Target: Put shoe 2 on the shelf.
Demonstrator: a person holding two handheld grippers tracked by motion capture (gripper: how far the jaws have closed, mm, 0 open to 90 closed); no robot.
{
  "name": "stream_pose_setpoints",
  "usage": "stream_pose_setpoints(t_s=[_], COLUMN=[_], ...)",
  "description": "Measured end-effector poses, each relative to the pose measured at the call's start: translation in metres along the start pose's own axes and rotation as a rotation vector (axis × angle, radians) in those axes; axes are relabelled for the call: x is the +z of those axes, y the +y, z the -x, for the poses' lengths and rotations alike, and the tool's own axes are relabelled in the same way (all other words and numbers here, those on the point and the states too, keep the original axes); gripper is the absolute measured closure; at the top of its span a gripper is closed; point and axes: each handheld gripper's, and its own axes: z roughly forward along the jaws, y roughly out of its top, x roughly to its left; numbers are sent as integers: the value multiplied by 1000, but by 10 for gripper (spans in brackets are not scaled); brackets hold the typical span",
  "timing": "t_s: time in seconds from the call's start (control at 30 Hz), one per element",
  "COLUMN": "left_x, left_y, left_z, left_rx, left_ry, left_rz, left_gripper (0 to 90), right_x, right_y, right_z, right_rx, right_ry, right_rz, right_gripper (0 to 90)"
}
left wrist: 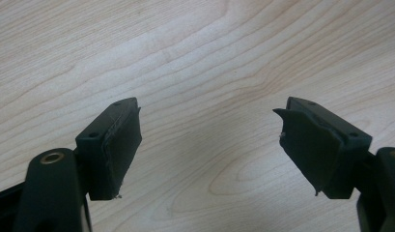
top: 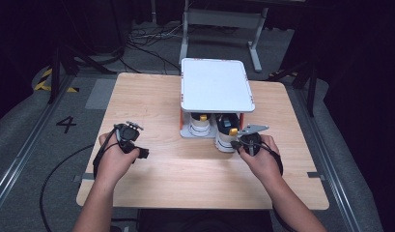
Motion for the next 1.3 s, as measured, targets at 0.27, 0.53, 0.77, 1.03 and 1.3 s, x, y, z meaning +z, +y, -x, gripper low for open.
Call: stream_pose_setpoints(t_s=[0.27,0.53,0.77,1.03,1.3], left_x=[0,0,2,0,0], left_y=[-1,-2,-2,-2,-2], left_z=[-1,-2,-3,-3,-1], left_rx=[1,-3,-6,-5,-5], left_ry=[-1,-4,-4,-7,-10], left_rz=[0,-6,-10,-3,-1], left_gripper=[228,228,229,228,228], right_x=[16,30,35,20,26], right_y=[9,20,19,19,21], right_z=[11,17,23,21,32], right_rx=[12,2,13,6,57], right_ry=[-2,-16,-11,17,8], right_rz=[24,64,75,93,111], right_gripper=[900,900,896,881,889])
